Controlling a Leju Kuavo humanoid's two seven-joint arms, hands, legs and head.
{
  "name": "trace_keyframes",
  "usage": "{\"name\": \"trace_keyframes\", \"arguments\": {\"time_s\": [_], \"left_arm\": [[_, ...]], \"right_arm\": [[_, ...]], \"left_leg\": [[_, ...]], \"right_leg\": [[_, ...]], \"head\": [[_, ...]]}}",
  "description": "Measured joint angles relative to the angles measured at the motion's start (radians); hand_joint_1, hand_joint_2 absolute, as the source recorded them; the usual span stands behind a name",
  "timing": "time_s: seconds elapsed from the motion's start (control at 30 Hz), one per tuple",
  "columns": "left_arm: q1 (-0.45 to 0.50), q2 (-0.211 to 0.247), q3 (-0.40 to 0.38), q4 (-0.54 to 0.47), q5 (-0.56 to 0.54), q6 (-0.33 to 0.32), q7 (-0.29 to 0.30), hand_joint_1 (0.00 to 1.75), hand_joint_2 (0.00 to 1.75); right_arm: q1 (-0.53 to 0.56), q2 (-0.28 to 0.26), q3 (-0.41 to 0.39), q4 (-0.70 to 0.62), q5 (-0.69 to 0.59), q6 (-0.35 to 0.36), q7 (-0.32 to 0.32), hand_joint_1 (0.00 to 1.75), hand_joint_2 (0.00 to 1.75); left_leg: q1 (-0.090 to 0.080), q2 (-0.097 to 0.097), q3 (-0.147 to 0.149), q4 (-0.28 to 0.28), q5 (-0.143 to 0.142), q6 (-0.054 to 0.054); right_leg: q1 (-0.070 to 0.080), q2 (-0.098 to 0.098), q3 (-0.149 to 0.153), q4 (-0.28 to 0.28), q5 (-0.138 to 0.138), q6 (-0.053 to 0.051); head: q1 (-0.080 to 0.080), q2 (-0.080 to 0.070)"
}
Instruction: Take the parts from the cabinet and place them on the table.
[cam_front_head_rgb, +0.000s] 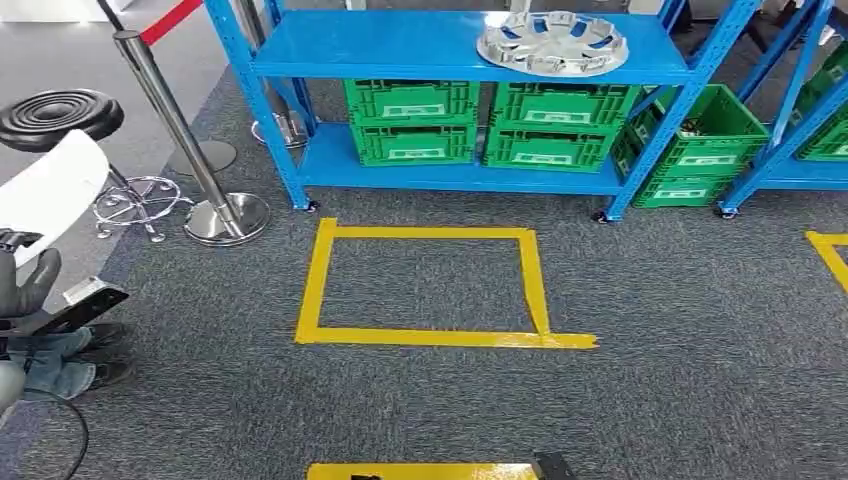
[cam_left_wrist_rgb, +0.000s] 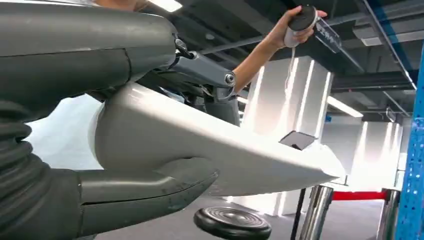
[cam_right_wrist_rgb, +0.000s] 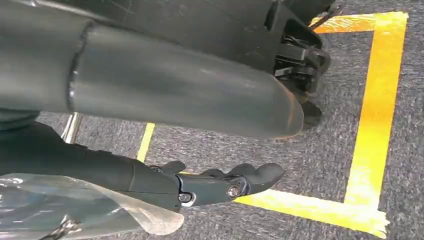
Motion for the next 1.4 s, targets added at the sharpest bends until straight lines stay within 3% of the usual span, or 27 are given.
{"name": "trace_keyframes", "arguments": {"time_s": [0.07,0.1,0.17,0.27,0.3,0.33,0.4,0.43,0.47,0.5,0.53,0.6,0.63,0.7,0.77,0.8,0.83,0.9,0.97,1.03,1.1,1.13,1.17,1.27,1.3,1.33,1.4], "left_arm": [[-0.003,0.0,0.0,0.0,0.0,0.0,0.0,1.75,1.75],[-0.004,0.0,0.0,0.0,0.0,0.0,0.0,1.75,1.75],[-0.007,-0.003,-0.001,0.001,0.0,-0.001,0.0,1.75,1.75],[-0.008,-0.004,-0.001,0.002,0.0,-0.002,0.0,1.75,1.75],[-0.012,-0.003,-0.001,0.002,0.0,-0.002,0.0,1.75,1.75],[-0.013,-0.004,-0.002,0.002,0.0,-0.003,0.0,1.75,1.75],[-0.014,-0.004,-0.002,0.002,0.0,-0.003,0.0,1.75,1.75],[-0.014,-0.005,-0.003,0.002,0.0,-0.003,0.0,1.75,1.75],[-0.014,-0.005,-0.003,0.002,0.0,-0.003,0.0,1.75,1.75],[-0.014,-0.005,-0.005,0.002,0.0,-0.003,0.0,1.75,1.75],[-0.014,-0.005,-0.005,0.002,0.0,-0.003,0.0,1.75,1.75],[-0.015,-0.005,-0.005,0.002,0.0,-0.003,0.0,1.75,1.75],[-0.016,-0.005,-0.005,0.002,0.0,-0.003,0.0,1.75,1.75],[-0.019,-0.006,-0.007,0.002,0.0,-0.004,0.0,1.75,1.75],[-0.02,-0.006,-0.008,0.002,0.0,-0.006,0.0,1.75,1.75],[-0.022,-0.006,-0.008,0.003,0.0,-0.007,0.0,1.75,1.75],[-0.025,-0.006,-0.008,0.004,0.0,-0.007,0.0,1.75,1.75],[-0.027,-0.006,-0.008,0.006,0.0,-0.007,0.0,1.75,1.75],[-0.021,-0.006,-0.008,0.01,0.0,-0.006,0.0,1.75,1.75],[-0.02,-0.006,-0.008,0.012,0.001,-0.006,0.002,1.75,1.75],[-0.017,-0.002,-0.005,0.011,0.002,-0.003,0.006,1.75,1.75],[-0.015,-0.003,-0.002,0.012,0.003,-0.003,0.01,1.75,1.75],[-0.012,0.0,0.002,0.007,0.003,-0.002,0.012,1.75,1.75],[0.006,-0.002,0.009,0.003,0.002,0.0,0.016,1.75,1.75],[0.009,-0.002,0.011,0.001,0.001,-0.001,0.017,1.75,1.75],[0.01,-0.002,0.013,-0.002,0.0,-0.001,0.018,1.75,1.75],[0.01,-0.002,0.013,-0.004,-0.003,-0.001,0.018,1.75,1.75]], "right_arm": [[-0.001,0.002,0.0,0.0,0.0,0.0,0.0,0.0,0.0],[-0.001,0.002,0.0,0.0,0.0,0.0,0.0,0.0,0.0],[-0.004,0.002,0.0,0.0,0.0,-0.001,0.001,0.0,0.0],[0.0,0.002,0.0,-0.001,0.0,0.0,0.004,0.0,0.0],[0.0,0.002,0.0,-0.001,0.0,0.0,0.005,0.0,0.0],[-0.001,0.002,0.0,-0.001,0.001,0.001,0.005,0.0,0.0],[-0.003,0.002,0.0,-0.001,0.001,0.001,0.005,0.0,0.0],[-0.002,0.002,0.0,-0.001,0.001,0.001,0.005,0.0,0.0],[0.0,0.002,0.0,-0.001,0.001,0.001,0.006,0.0,0.0],[0.0,0.002,0.0,-0.001,0.001,0.001,0.006,0.0,0.0],[0.0,0.002,0.0,-0.001,0.001,0.002,0.006,0.0,0.0],[-0.003,0.002,0.0,-0.002,0.001,0.002,0.006,0.0,0.0],[-0.005,0.002,0.0,-0.002,0.002,0.002,0.006,0.0,0.0],[-0.006,0.002,0.0,-0.002,0.002,0.003,0.012,0.0,0.0],[-0.003,0.002,0.0,-0.002,0.003,0.005,0.018,0.0,0.0],[-0.004,0.003,0.0,-0.002,0.005,0.009,0.018,0.0,0.0],[-0.004,0.003,0.0,-0.002,0.005,0.013,0.018,0.0,0.0],[-0.002,0.003,0.0,-0.002,0.005,0.02,0.013,0.0,0.0],[0.002,0.003,0.0,-0.002,0.005,0.017,0.007,0.0,0.0],[0.005,0.003,0.0,-0.002,0.007,-0.002,0.006,0.0,0.0],[0.004,0.003,-0.001,-0.002,-0.003,-0.04,0.005,0.0,0.0],[0.003,0.001,-0.003,-0.002,-0.009,-0.054,0.004,0.0,0.0],[0.004,0.0,-0.005,-0.002,-0.014,-0.067,0.003,0.0,0.0],[0.01,-0.001,-0.01,-0.002,-0.021,-0.084,0.003,0.0,0.0],[0.01,-0.002,-0.011,-0.002,-0.022,-0.085,0.003,0.0,0.0],[0.01,-0.002,-0.012,-0.002,-0.022,-0.086,0.003,0.0,0.0],[0.009,-0.002,-0.013,-0.002,-0.022,-0.085,0.003,0.0,0.0]], "left_leg": [[0.006,0.001,0.088,-0.163,0.079,-0.005],[0.007,0.001,0.116,-0.221,0.077,-0.008],[0.0,-0.005,0.108,-0.227,0.08,0.014],[0.0,-0.003,0.101,-0.233,0.092,0.034],[0.001,0.0,0.099,-0.235,0.097,0.041],[0.001,0.0,0.095,-0.237,0.102,0.048],[-0.002,0.001,0.08,-0.236,0.11,0.053],[-0.004,0.001,0.074,-0.236,0.114,0.053],[-0.004,0.001,0.068,-0.236,0.119,0.052],[-0.005,0.001,0.064,-0.236,0.123,0.052],[-0.005,0.001,0.06,-0.236,0.126,0.05],[-0.004,0.001,0.06,-0.237,0.132,0.046],[-0.006,0.001,0.058,-0.237,0.137,0.04],[-0.002,0.001,0.054,-0.24,0.145,0.027],[-0.002,0.0,0.056,-0.251,0.155,0.012],[0.001,-0.001,0.049,-0.237,0.146,0.013],[-0.002,-0.001,0.034,-0.203,0.109,0.011],[-0.001,-0.001,-0.015,-0.056,0.02,0.005],[-0.001,-0.001,-0.046,0.048,-0.019,-0.001],[0.001,0.0,0.0,-0.02,0.028,-0.003],[0.004,0.009,0.096,-0.192,0.101,-0.006],[-0.005,0.044,0.109,-0.223,0.076,-0.004],[-0.006,0.028,0.107,-0.232,0.085,0.016],[-0.008,0.01,0.098,-0.233,0.093,0.033],[-0.004,0.005,0.097,-0.238,0.098,0.042],[-0.004,-0.001,0.096,-0.24,0.102,0.047],[-0.004,-0.014,0.087,-0.239,0.106,0.053]], "right_leg": [[-0.004,0.001,-0.008,0.017,-0.004,0.006],[-0.003,0.001,-0.014,0.028,-0.008,0.013],[0.004,0.004,-0.031,0.041,-0.006,0.021],[0.001,0.004,-0.037,0.038,0.0,0.033],[-0.001,0.005,-0.051,0.052,-0.021,0.04],[-0.002,0.005,-0.072,0.107,-0.066,0.047],[-0.007,0.004,-0.139,0.266,-0.146,0.053],[-0.007,0.004,-0.163,0.326,-0.169,0.054],[-0.007,0.005,-0.168,0.346,-0.169,0.052],[-0.006,0.005,-0.149,0.32,-0.149,0.049],[-0.006,0.005,-0.103,0.245,-0.111,0.044],[-0.002,0.005,0.015,0.05,-0.043,0.03],[0.003,0.005,0.03,0.017,-0.061,0.028],[0.006,0.006,0.02,0.016,-0.052,0.026],[0.006,0.006,0.019,0.003,-0.039,0.015],[-0.003,0.0,0.033,-0.009,-0.024,0.012],[-0.002,0.0,0.03,-0.013,-0.015,0.002],[-0.002,-0.001,0.021,-0.012,-0.009,-0.001],[-0.001,-0.001,0.012,-0.008,-0.005,0.0],[-0.003,-0.001,0.004,0.0,-0.004,0.002],[-0.006,-0.005,-0.004,0.019,-0.01,0.008],[0.003,-0.008,-0.007,0.027,-0.015,0.014],[0.004,-0.007,-0.016,0.038,-0.018,0.018],[0.004,-0.025,-0.018,0.032,-0.013,0.027],[0.001,-0.019,-0.03,0.04,-0.024,0.036],[0.001,-0.008,-0.04,0.069,-0.053,0.043],[-0.003,0.0,-0.099,0.208,-0.13,0.048]], "head": [[0.0,0.0],[0.0,0.0],[0.0,0.0],[0.001,0.0],[0.0,0.0],[0.006,0.0],[0.006,0.0],[0.007,0.0],[0.006,0.0],[0.007,0.0],[0.006,0.0],[0.007,0.0],[0.006,0.0],[0.006,0.0],[0.007,0.0],[0.005,0.0],[0.005,0.0],[0.003,0.0],[0.002,0.0],[0.002,0.0],[0.002,0.0],[0.001,0.0],[-0.003,0.0],[0.0,0.0],[-0.002,0.0],[0.003,0.0],[0.003,0.0]]}}
